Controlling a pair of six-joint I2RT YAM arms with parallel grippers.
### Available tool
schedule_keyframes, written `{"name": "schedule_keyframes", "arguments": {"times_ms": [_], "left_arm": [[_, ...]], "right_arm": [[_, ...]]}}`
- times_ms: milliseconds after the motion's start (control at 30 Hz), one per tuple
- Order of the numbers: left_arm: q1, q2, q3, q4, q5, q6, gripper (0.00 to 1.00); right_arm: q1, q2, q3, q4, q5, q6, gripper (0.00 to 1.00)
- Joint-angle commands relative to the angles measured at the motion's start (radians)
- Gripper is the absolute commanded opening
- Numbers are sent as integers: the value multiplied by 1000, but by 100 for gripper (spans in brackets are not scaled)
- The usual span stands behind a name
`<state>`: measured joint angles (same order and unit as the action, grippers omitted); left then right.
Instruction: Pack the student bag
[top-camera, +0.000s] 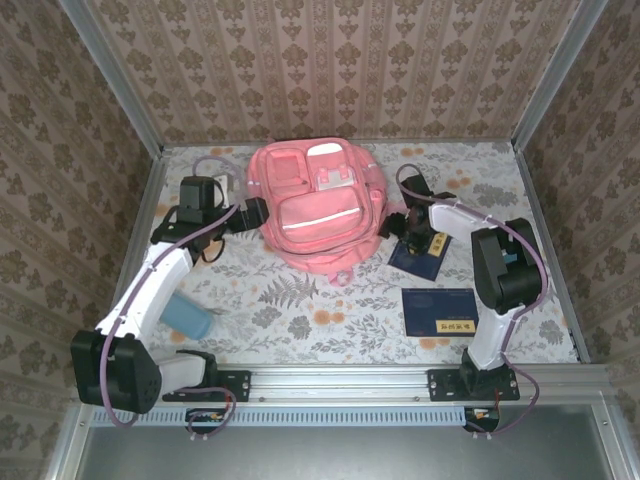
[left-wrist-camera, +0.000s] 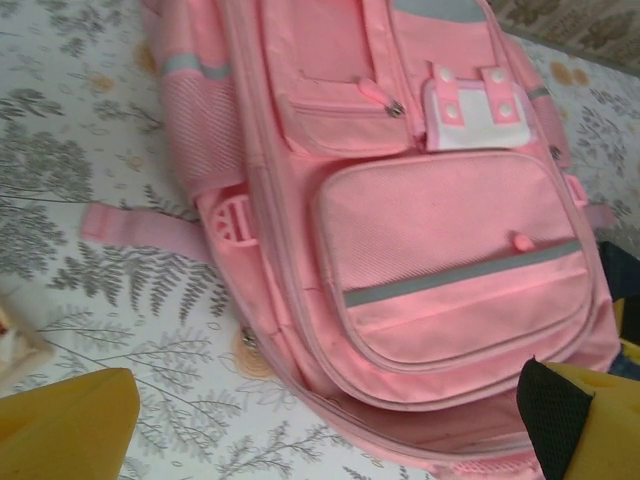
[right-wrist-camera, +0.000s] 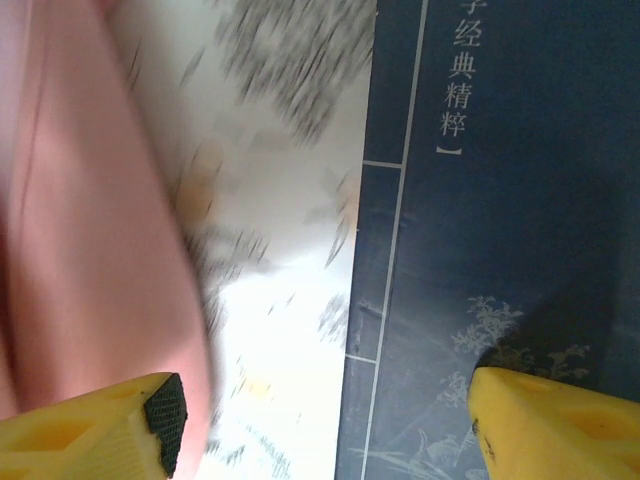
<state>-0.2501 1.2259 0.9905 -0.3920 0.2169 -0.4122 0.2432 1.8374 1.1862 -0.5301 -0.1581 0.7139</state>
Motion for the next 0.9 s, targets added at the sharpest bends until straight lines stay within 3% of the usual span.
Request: {"name": "schedule_keyframes", "arguments": {"times_ms": [0,300,533,600,700,867], "left_arm": [[-46,30,22,5,28,-35,100],[-304,178,114,30,22,-115,98],[-490,394,266,76,31,-161,83],[-535,475,329,80,28,-167,74],[-577,608,446,28,17,-193,61],[-638,798,613,12,38,-200,51]], "right_arm": [[-5,-57,-31,-31,-68,4,77],[-129,-224,-92,-120,150,-85,76],[-242,-229,-175,-93,127,-139,68],[-264,-216,-192,-68,83,-156,66],[-278,-182,-190,-64,43,-175,62],[-282,-146,-192,-47,-3,-182,54]]}}
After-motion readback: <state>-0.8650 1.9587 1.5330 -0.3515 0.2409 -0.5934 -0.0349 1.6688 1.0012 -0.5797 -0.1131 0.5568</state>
